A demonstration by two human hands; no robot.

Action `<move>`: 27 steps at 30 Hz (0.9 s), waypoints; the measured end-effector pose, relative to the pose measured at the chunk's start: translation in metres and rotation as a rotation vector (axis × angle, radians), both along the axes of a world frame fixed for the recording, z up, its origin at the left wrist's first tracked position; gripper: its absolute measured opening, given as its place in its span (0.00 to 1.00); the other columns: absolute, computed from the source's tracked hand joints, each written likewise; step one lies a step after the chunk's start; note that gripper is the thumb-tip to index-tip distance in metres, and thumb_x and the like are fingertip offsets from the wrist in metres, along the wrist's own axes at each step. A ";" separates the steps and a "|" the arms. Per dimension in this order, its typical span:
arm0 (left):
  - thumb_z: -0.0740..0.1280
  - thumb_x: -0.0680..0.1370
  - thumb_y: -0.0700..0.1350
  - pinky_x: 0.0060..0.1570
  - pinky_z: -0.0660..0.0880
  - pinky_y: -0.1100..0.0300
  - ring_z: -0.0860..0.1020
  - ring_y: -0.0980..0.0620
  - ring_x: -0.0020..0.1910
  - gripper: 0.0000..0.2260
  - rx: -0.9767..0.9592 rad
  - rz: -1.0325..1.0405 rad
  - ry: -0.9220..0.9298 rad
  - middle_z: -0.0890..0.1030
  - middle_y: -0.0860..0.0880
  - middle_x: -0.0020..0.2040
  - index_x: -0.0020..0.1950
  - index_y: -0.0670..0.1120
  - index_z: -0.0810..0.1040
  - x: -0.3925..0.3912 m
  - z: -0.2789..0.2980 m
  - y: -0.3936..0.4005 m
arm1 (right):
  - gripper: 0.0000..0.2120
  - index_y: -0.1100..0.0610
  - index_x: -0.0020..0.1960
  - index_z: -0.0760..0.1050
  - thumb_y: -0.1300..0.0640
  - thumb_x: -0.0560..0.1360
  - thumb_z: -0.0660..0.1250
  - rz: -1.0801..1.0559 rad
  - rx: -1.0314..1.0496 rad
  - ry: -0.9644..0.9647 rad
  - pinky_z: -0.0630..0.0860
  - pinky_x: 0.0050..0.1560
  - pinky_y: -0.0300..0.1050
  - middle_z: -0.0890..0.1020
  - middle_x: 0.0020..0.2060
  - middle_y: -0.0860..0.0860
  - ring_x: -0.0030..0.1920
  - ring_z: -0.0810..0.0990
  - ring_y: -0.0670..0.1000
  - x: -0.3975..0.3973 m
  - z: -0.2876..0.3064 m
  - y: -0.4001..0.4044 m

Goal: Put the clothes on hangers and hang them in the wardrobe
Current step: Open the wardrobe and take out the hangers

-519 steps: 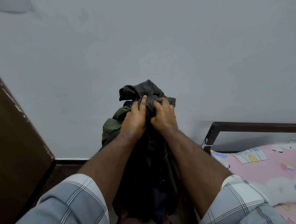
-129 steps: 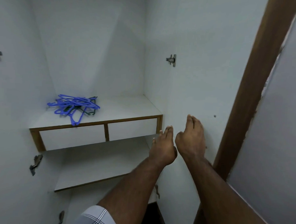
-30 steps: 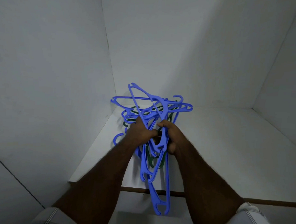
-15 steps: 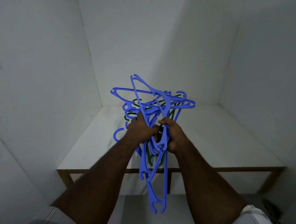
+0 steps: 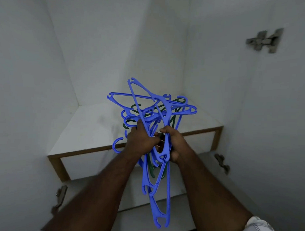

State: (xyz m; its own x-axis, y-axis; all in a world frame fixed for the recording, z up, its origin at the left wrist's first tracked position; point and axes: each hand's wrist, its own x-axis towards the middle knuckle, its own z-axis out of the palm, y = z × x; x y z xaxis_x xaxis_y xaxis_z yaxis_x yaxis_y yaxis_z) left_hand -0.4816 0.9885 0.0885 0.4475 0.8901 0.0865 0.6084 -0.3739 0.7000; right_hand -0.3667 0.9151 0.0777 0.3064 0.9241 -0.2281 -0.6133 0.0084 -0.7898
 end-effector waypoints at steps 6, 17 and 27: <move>0.67 0.58 0.66 0.57 0.76 0.41 0.72 0.37 0.63 0.50 -0.029 -0.114 -0.028 0.73 0.41 0.65 0.77 0.53 0.57 -0.018 -0.023 -0.090 | 0.09 0.61 0.37 0.79 0.60 0.75 0.65 -0.128 -0.060 0.013 0.77 0.31 0.44 0.81 0.37 0.55 0.31 0.79 0.54 -0.023 -0.023 -0.101; 0.73 0.67 0.61 0.56 0.76 0.43 0.72 0.36 0.63 0.47 -0.045 -0.199 -0.020 0.69 0.40 0.67 0.80 0.52 0.52 -0.019 -0.020 -0.229 | 0.07 0.60 0.41 0.75 0.59 0.76 0.64 -0.228 -0.083 -0.056 0.77 0.33 0.43 0.80 0.36 0.53 0.31 0.76 0.53 -0.032 -0.015 -0.251; 0.75 0.69 0.57 0.49 0.68 0.54 0.71 0.41 0.65 0.45 -0.055 -0.245 -0.074 0.69 0.41 0.68 0.80 0.52 0.53 -0.056 -0.016 -0.349 | 0.06 0.60 0.41 0.76 0.58 0.74 0.65 -0.328 -0.097 -0.089 0.79 0.34 0.46 0.80 0.40 0.54 0.32 0.78 0.54 -0.071 -0.012 -0.370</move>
